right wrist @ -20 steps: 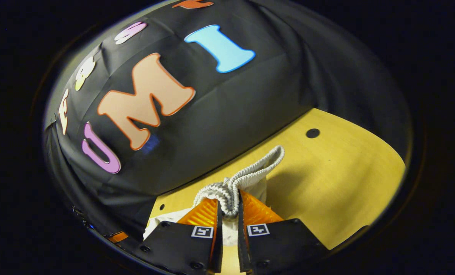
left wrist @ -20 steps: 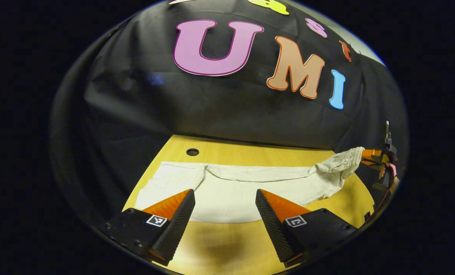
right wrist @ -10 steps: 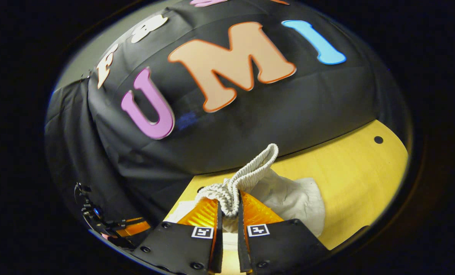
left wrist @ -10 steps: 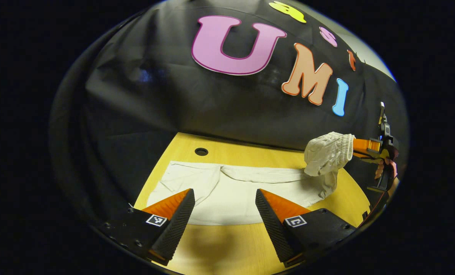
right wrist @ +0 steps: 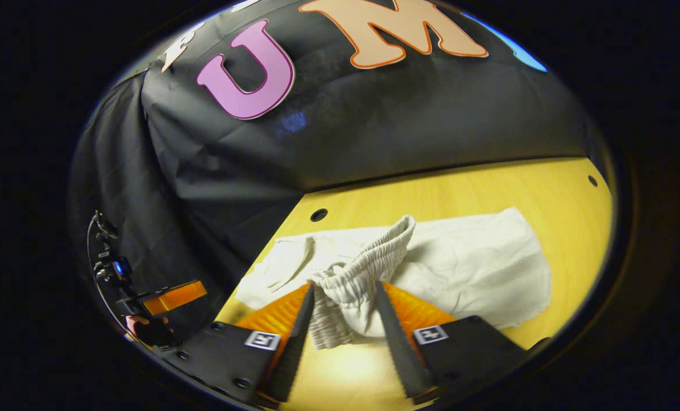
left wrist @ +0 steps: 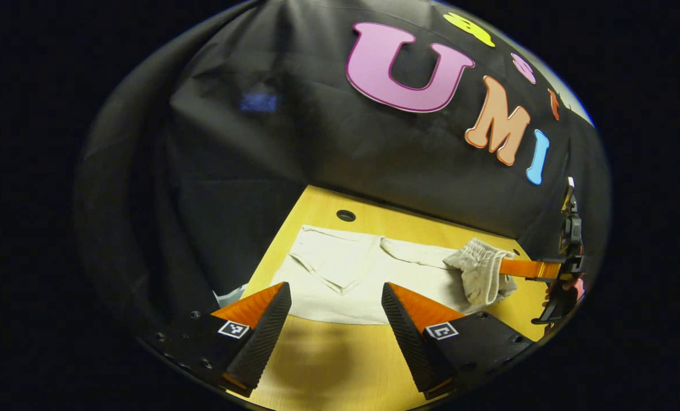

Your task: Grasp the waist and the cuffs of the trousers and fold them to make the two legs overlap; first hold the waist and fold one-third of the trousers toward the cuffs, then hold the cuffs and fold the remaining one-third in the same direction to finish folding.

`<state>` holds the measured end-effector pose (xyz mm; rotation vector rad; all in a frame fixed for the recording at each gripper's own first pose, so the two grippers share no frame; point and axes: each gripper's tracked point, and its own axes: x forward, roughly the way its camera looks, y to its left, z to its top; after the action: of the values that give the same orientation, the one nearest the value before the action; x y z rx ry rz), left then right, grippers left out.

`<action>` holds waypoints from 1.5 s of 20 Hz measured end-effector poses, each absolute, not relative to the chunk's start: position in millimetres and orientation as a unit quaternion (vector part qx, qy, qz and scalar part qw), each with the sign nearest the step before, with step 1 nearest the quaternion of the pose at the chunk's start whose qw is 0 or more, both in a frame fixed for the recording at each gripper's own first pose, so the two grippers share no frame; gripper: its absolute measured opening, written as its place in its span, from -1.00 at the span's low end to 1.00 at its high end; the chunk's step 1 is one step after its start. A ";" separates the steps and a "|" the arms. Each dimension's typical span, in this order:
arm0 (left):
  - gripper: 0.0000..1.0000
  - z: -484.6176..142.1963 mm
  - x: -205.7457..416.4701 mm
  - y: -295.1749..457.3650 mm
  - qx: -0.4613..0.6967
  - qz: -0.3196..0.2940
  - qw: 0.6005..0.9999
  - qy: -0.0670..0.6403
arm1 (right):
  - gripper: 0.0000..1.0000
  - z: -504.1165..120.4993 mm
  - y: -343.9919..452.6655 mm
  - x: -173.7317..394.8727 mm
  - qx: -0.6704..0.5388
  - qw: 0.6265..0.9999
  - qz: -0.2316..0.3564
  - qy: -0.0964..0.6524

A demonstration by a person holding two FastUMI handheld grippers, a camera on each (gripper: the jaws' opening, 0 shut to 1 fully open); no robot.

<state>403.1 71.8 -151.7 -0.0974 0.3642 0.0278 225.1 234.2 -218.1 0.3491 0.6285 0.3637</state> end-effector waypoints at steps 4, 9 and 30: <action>0.92 -164.4 400.4 82.3 -0.056 0.046 0.976 0.207 | 0.92 -205.5 219.1 228.9 0.180 0.929 0.149 0.288; 0.92 -180.2 401.9 94.9 -0.044 0.054 0.969 0.236 | 0.92 -157.2 158.2 208.1 0.150 0.951 0.106 0.248; 0.39 -181.9 405.9 96.4 0.049 0.052 0.949 0.305 | 0.92 -66.7 37.3 121.6 0.072 0.979 -0.002 0.192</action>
<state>405.9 96.4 -181.9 0.1006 0.6214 0.1063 121.6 37.3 -66.7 0.1459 0.3864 -0.0047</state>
